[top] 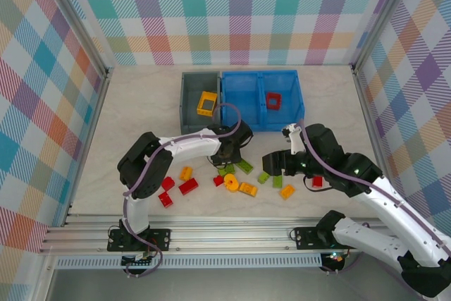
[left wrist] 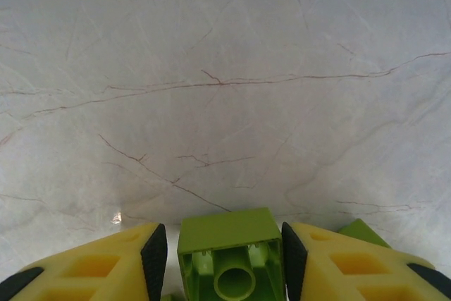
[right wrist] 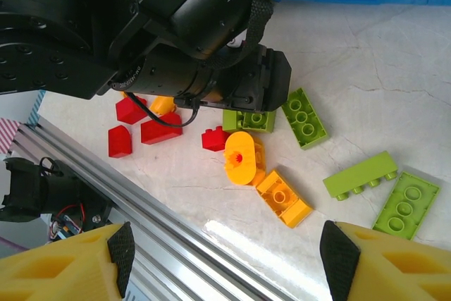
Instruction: Sort the legos into containers by color
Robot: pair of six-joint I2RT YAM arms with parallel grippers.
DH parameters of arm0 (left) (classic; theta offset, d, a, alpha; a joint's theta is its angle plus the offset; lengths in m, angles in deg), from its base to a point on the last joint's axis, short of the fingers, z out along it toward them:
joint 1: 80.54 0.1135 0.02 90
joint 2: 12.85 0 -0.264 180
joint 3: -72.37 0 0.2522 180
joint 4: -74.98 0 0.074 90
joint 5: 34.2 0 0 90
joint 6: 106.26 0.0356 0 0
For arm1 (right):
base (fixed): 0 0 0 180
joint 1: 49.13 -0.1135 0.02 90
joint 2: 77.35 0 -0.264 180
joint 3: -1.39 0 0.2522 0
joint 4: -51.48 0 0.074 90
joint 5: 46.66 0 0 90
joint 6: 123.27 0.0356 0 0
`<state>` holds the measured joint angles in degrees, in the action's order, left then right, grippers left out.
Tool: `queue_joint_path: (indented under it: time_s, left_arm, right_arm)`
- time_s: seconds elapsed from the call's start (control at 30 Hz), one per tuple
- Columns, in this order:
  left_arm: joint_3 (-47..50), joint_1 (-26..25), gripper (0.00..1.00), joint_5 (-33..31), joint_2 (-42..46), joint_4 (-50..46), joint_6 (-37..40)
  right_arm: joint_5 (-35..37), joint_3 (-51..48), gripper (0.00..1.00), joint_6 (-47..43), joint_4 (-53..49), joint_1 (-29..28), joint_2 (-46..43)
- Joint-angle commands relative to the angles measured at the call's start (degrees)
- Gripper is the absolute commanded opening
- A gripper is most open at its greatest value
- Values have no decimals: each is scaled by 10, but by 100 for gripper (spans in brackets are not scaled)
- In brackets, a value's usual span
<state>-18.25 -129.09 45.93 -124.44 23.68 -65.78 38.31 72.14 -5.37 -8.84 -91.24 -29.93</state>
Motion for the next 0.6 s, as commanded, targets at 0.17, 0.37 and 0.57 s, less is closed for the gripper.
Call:
queue_joint_path:
  time_s: [0.17, 0.37, 0.57]
  left_arm:
    - [7, -1, 35, -3, -2, -3, -8]
    - [-12, -2, 30, -42, 22, -10, 5]
    - [-107, -1, 30, -95, 49, -63, 50]
  right_arm:
    - [-13, 0, 71, 5, 11, -3, 0]
    - [-13, 2, 71, 10, 11, -3, -4]
    - [11, 25, 70, 2, 18, -4, -1]
